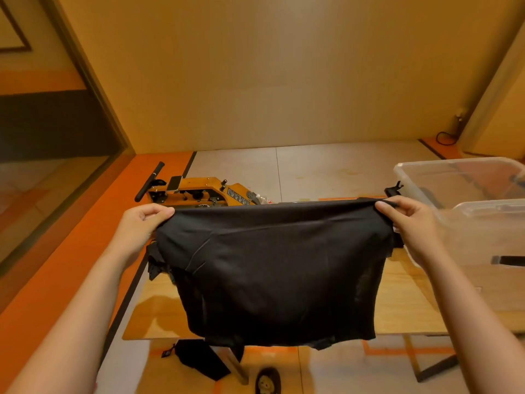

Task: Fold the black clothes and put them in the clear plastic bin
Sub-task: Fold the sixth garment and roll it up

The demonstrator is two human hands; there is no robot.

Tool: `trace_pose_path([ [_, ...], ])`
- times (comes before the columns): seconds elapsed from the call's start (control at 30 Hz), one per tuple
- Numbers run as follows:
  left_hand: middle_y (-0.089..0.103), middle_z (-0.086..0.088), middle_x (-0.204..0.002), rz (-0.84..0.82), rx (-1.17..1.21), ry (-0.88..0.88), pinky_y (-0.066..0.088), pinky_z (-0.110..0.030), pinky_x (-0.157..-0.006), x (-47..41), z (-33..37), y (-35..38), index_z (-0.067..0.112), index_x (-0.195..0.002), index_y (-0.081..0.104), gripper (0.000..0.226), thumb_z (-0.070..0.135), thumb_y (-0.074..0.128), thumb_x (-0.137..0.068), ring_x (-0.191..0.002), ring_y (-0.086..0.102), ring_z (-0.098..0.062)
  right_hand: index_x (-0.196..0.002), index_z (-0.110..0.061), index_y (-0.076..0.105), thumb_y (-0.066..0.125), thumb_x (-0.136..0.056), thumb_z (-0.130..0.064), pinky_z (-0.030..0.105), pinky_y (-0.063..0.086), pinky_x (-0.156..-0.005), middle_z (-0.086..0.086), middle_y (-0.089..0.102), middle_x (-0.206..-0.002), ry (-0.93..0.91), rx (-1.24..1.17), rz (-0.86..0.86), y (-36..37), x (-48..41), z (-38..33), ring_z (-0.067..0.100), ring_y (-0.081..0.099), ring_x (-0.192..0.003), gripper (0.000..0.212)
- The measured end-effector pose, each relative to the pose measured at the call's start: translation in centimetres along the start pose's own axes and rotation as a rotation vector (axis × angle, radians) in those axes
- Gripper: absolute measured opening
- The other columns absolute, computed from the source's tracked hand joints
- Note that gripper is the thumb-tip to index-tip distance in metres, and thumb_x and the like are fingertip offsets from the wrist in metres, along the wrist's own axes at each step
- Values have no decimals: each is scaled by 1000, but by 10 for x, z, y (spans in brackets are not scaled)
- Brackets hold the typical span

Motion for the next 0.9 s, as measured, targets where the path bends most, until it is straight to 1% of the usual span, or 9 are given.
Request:
trace_pose_path([
  [0.07, 70, -5, -90, -35, -48, -58, 49, -34, -73, -18, -25, 14, 11, -87, 73, 16, 22, 63, -92, -85, 63, -20, -90, -15, 70, 64, -91, -18, 25, 48, -66, 3, 68, -86, 50, 57, -17, 9, -14, 26, 10, 62, -80, 7],
  [0.17, 70, -3, -92, -114, -171, -131, 48, -33, -75, -43, -74, 48, 13, -84, 73, 16, 22, 63, -93, -90, 63, -18, -88, -13, 71, 64, -92, -21, 30, 52, -64, 4, 69, -85, 148, 272, -77, 33, -33, 89, 17, 64, -82, 11],
  [0.3, 70, 0, -88, -142, -291, -166, 50, -38, -78, -82, -131, 90, 15, -82, 74, 16, 23, 64, -92, -88, 62, -16, -84, -15, 72, 66, -90, -26, 43, 55, -75, 1, 69, -80, 273, 456, -43, 58, -51, 167, 19, 65, -81, 14],
  [0.43, 67, 5, -76, -101, -341, -168, 40, -30, -69, -127, -157, 109, 16, -73, 71, 19, 19, 66, -91, -77, 58, -8, -84, -11, 70, 64, -92, -25, 41, 51, -76, 5, 68, -79, 317, 510, 18, 72, -81, 194, 20, 64, -81, 17],
  [0.53, 66, 3, -76, -97, -340, -212, 41, -22, -68, -157, -177, 115, 11, -75, 72, 16, 16, 67, -89, -75, 57, -5, -86, -13, 70, 63, -92, -27, 44, 56, -73, 5, 68, -79, 349, 525, 20, 83, -109, 212, 20, 64, -78, 16],
  [0.63, 67, -1, -78, -148, -384, -234, 41, -29, -70, -183, -197, 123, 12, -76, 71, 15, 19, 67, -89, -78, 60, -15, -92, -15, 69, 62, -93, -28, 33, 54, -60, 1, 66, -81, 382, 542, 3, 96, -133, 228, 15, 62, -77, 15],
  [0.7, 67, -1, -79, -172, -405, -249, 40, -30, -72, -197, -205, 128, 12, -77, 71, 15, 19, 67, -89, -79, 59, -15, -93, -15, 69, 62, -93, -28, 28, 48, -65, 0, 66, -81, 365, 579, -17, 106, -148, 232, 15, 62, -79, 15],
  [0.83, 61, 3, -70, -223, -447, -236, 37, -30, -70, -227, -209, 143, 13, -72, 67, 19, 17, 66, -90, -72, 54, -12, -98, -14, 70, 62, -93, -25, 33, 48, -77, 2, 69, -90, 368, 626, 17, 120, -177, 246, 18, 63, -87, 15],
  [0.9, 60, 3, -71, -236, -446, -245, 36, -29, -71, -239, -214, 148, 13, -74, 66, 17, 16, 66, -91, -74, 55, -13, -98, -11, 70, 62, -93, -22, 35, 50, -80, 5, 70, -92, 362, 639, 40, 126, -187, 252, 21, 64, -90, 15],
])
Point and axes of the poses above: each hand's wrist, its own x-axis away from the middle knuckle, its own y-axis out of the palm, z = x × y, the point moved 9 cm from there along -x, towards the middle knuckle
